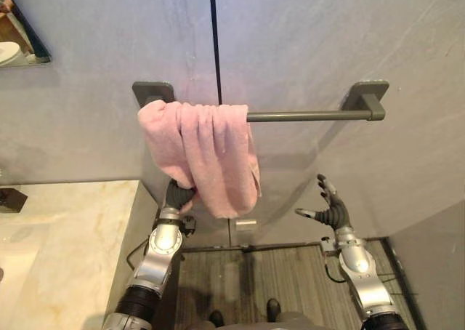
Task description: Organize washtable
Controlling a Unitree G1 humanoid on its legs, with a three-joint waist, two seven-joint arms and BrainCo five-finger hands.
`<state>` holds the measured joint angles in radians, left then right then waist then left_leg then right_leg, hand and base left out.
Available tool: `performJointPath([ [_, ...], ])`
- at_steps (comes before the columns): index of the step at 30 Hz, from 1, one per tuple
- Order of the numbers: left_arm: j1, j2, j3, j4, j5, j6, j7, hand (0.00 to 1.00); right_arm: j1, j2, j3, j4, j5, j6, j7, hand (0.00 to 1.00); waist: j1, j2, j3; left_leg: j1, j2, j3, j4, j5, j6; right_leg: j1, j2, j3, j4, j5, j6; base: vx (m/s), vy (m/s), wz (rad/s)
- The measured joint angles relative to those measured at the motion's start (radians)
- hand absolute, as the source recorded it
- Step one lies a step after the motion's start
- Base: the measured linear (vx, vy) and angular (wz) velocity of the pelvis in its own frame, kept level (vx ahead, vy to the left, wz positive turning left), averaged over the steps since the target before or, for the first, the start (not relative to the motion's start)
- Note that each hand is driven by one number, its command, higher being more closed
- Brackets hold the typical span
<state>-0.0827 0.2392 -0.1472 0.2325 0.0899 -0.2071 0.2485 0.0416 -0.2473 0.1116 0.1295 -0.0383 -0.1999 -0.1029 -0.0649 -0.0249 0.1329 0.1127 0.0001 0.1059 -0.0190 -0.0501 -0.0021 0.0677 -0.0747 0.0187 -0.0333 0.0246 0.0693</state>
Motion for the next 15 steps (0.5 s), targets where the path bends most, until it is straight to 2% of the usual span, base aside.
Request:
performJointPath([
  [5,0.000,-0.024,-0.028,-0.003,-0.001,-0.002,0.014,1.00,-0.093,0.000,0.129,0.000,0.031,-0.012,0.019,0.00,0.005,-0.004,-0.003,-0.011,-0.001,-0.019,0.004,0.001,0.001,-0.002,-0.001,-0.015,0.003,0.000,0.000,-0.04,-0.028,0.09],
  [8,0.000,-0.043,-0.057,-0.015,-0.002,-0.004,0.017,1.00,-0.130,0.004,0.181,0.003,0.031,-0.013,0.018,0.00,0.027,-0.004,-0.003,-0.016,-0.001,-0.027,0.004,0.004,0.002,-0.003,-0.001,-0.024,0.003,0.000,0.000,-0.02,-0.030,0.11],
  [9,0.000,-0.049,-0.060,-0.017,-0.002,-0.005,0.017,1.00,-0.146,0.006,0.200,0.004,0.032,-0.012,0.018,0.00,0.025,-0.005,-0.003,-0.020,-0.002,-0.035,0.004,0.008,0.003,-0.003,-0.003,-0.034,0.002,0.000,0.000,-0.01,-0.029,0.16],
  [10,0.000,-0.051,-0.060,-0.017,-0.002,-0.006,0.018,1.00,-0.154,0.006,0.209,0.004,0.032,-0.012,0.018,1.00,0.024,-0.005,-0.003,-0.022,-0.003,-0.038,0.004,0.009,0.002,-0.003,-0.003,-0.037,0.002,0.000,0.000,-0.02,-0.036,0.18],
  [15,-0.001,-0.063,-0.091,-0.017,-0.008,-0.010,0.038,1.00,-0.245,0.053,0.285,0.077,0.031,-0.012,0.015,1.00,0.027,-0.005,-0.003,-0.031,-0.002,-0.068,0.004,0.025,-0.001,0.001,-0.003,-0.064,0.002,-0.001,-0.001,-0.04,-0.037,0.17],
])
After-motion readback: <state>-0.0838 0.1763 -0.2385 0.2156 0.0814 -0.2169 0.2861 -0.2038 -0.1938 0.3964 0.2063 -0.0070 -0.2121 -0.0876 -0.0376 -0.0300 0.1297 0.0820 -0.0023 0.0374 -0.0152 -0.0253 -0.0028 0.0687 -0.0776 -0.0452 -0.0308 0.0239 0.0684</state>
